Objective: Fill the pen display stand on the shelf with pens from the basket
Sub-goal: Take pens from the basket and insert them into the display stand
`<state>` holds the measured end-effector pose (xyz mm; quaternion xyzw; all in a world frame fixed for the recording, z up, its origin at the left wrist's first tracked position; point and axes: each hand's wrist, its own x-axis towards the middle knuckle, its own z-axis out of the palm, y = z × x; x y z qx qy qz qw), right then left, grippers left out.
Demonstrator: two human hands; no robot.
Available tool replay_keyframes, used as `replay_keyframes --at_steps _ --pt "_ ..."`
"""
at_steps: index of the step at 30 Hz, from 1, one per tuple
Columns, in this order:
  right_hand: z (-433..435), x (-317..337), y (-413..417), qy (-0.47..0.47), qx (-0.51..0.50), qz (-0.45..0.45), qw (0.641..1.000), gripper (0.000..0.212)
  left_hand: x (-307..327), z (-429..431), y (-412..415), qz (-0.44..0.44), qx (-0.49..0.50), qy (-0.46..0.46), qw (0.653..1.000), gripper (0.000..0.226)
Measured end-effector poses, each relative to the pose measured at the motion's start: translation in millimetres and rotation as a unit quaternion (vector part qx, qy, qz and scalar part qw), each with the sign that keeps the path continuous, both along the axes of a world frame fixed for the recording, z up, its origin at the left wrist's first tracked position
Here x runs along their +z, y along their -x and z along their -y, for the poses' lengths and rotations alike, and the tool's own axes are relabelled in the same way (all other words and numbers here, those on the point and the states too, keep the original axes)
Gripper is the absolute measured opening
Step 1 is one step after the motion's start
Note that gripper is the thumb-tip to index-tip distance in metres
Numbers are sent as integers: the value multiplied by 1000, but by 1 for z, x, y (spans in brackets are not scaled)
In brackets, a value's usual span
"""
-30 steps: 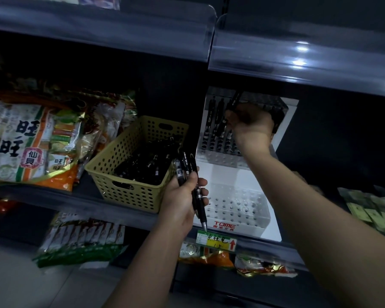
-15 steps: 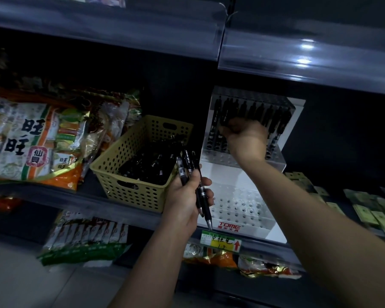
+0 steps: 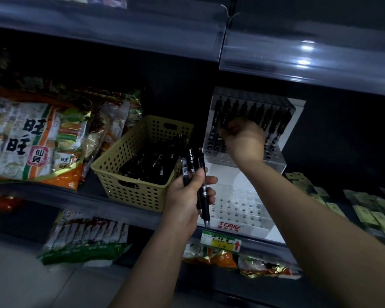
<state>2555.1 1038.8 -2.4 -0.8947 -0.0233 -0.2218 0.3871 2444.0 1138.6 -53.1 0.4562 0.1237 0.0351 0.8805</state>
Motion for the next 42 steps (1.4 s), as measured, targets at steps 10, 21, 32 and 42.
replay_keyframes --at_steps 10,21,32,42 --pt "-2 13 59 -127 227 -212 942 31 5 1 4 12 4 -20 1000 16" --pt "11 13 47 -240 203 -229 921 28 0 8 3 8 -45 -57 997 17" --pt "31 36 32 -351 160 -158 909 15 -5 10 0 -22 -38 -62 997 25" --pt "31 37 13 -336 86 56 936 20 -7 10 -1 -32 -35 -68 997 23"
